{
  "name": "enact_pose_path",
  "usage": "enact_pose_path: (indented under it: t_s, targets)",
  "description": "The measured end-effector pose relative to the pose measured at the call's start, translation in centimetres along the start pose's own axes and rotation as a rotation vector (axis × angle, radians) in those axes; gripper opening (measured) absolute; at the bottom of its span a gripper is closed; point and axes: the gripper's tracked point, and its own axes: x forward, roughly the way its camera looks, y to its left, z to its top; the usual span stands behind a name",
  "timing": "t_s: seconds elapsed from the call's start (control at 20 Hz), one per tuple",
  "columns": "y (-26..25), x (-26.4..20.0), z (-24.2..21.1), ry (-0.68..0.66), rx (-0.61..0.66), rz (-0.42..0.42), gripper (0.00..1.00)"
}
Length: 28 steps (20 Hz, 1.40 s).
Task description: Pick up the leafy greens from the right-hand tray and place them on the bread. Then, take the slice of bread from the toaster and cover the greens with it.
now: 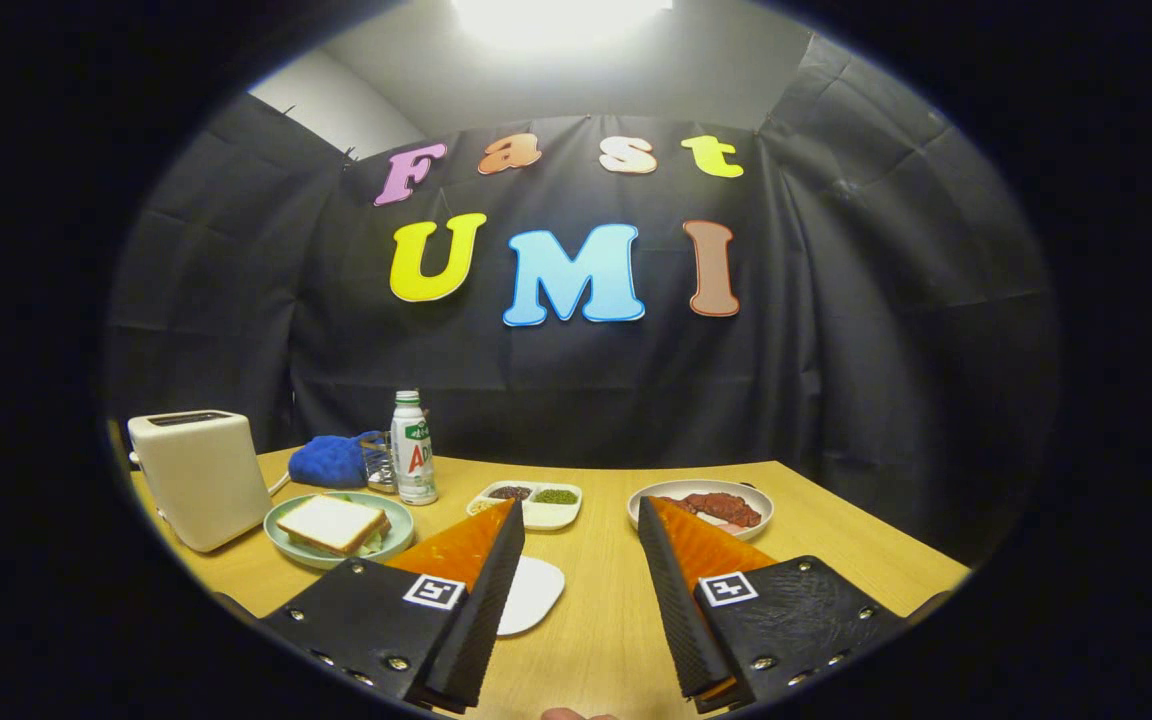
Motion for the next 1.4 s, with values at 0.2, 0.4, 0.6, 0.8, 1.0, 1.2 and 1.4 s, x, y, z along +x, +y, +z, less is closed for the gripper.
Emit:
enact_pose_path:
  t_s: [0.2, 0.4, 0.6, 0.8, 1.0, 1.2, 1.4]
  targets:
    - [-4.0, -0.1, 0.6, -0.004, 0.028, -0.002, 0.71]
    - [-8.3, 0.4, 1.4, -0.063, 0.019, -0.004, 0.7]
    - [-15.7, 0.7, 0.2, -0.015, 0.031, -0.023, 0.7]
    - [-24.7, 0.8, -1.2, 0.012, 0.001, -0.067, 0.71]
    - [-31.1, -0.6, -2.8, 0.022, -0.03, -0.124, 0.7]
    - [-32.9, -2.0, -3.1, 0.011, -0.037, -0.134, 0.71]
    - [-33.9, -3.6, -3.0, 0.009, -0.004, -0.115, 0.71]
